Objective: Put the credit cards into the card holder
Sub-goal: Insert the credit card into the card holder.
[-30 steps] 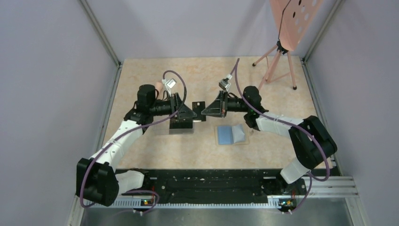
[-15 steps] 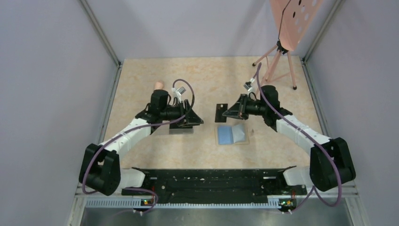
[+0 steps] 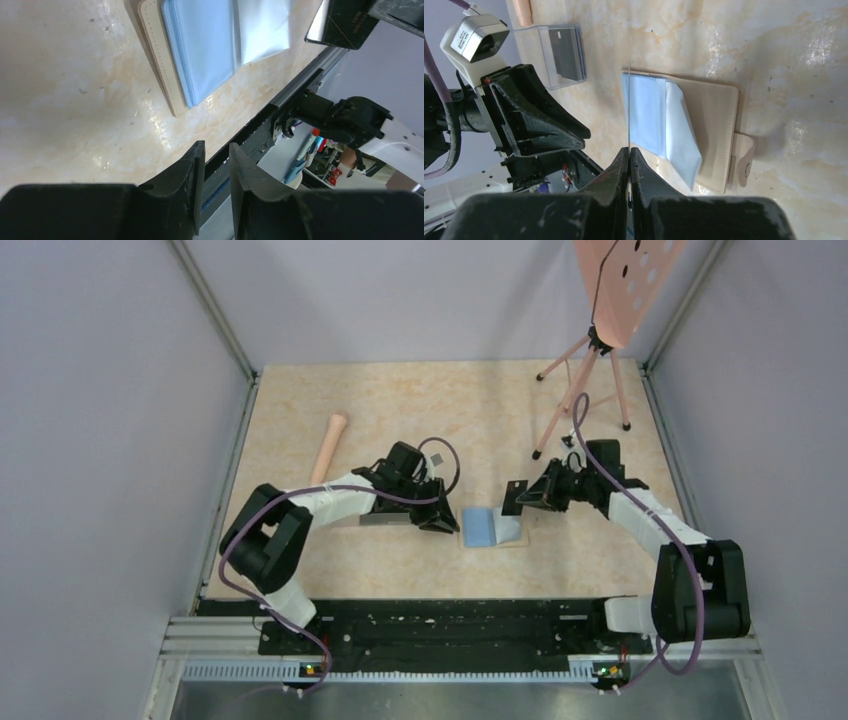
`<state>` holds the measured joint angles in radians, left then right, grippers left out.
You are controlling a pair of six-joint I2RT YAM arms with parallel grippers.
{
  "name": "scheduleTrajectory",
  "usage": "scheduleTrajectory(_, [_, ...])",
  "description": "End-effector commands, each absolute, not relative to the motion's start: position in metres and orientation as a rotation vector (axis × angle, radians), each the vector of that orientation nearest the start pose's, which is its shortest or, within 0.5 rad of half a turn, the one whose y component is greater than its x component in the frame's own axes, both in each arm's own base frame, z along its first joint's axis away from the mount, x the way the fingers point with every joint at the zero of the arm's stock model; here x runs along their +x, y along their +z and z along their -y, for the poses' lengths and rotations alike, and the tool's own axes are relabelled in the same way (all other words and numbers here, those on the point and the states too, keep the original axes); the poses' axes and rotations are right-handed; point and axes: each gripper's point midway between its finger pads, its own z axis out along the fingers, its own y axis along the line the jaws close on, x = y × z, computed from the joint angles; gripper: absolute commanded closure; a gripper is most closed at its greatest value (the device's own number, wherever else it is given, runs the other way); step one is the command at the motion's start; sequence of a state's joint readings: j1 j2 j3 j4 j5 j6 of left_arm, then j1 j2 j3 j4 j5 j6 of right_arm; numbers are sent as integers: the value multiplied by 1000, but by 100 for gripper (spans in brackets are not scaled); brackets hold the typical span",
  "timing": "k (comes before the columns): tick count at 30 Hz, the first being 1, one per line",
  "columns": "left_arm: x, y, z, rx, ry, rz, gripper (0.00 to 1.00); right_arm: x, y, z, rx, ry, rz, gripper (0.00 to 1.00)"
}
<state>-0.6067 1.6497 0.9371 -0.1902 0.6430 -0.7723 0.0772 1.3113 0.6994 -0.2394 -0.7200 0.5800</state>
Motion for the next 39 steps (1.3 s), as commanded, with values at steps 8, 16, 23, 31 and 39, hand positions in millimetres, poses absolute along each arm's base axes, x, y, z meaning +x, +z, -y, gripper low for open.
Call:
scheduleTrajectory(8, [219,35,323,53,-1022,-2918,80,260,90,-160,152,1227,-2442,100])
scheduleTrajectory(16, [216,22,324,75,-925,-2964,83,257,80,-163,115,1261,-2430,100])
scheduleTrajectory(23, [216,13,318,49,-848,-2990,85,260,67,-163,104,1260,-2420,100])
scheduleTrajectory(31, [213,6,311,33,-807,-3012,86,259,50,-169,85,1288,-2421,100])
scheduleTrajectory(39, [210,-2,307,28,-778,-3034,87,250,41,-176,64,1322,-2443,100])
